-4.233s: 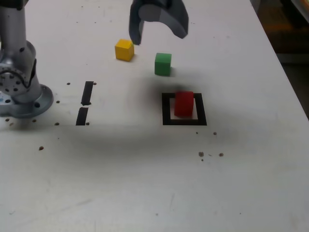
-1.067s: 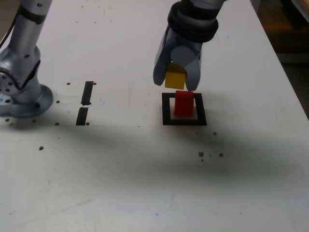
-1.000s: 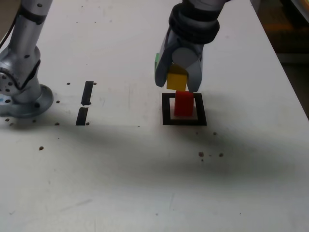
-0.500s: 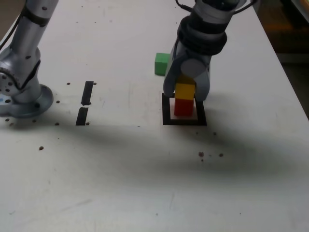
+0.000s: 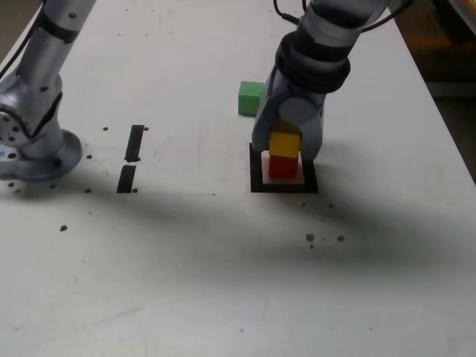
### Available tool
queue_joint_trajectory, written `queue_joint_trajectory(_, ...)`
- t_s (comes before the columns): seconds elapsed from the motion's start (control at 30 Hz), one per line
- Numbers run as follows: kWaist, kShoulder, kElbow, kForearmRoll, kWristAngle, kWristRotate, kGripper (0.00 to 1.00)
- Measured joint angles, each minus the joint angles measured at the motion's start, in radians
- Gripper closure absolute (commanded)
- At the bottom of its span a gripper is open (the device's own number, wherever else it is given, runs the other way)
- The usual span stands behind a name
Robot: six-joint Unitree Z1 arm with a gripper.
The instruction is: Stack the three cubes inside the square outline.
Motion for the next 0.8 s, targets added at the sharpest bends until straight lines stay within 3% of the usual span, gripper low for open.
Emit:
queue_joint_trajectory(0.13, 0.0, 0.0, 0.003, -0.003, 0.007, 0.0, 0.2)
queue_joint_trajectory(0.23, 0.0, 0.0, 0.004, -0.003, 0.008, -0.001, 0.04)
queue_joint_trajectory(0.5, 0.0, -0.07, 0.018, 0.056, 0.018, -0.01, 0.0)
queue_joint_trajectory(0.6, 0.0, -0.147, 0.019, 0.106, 0.056, 0.009, 0.0)
queue_joint_trajectory(0.8, 0.028, -0.314, 0.049, 0.148, 0.136, 0.167, 0.0)
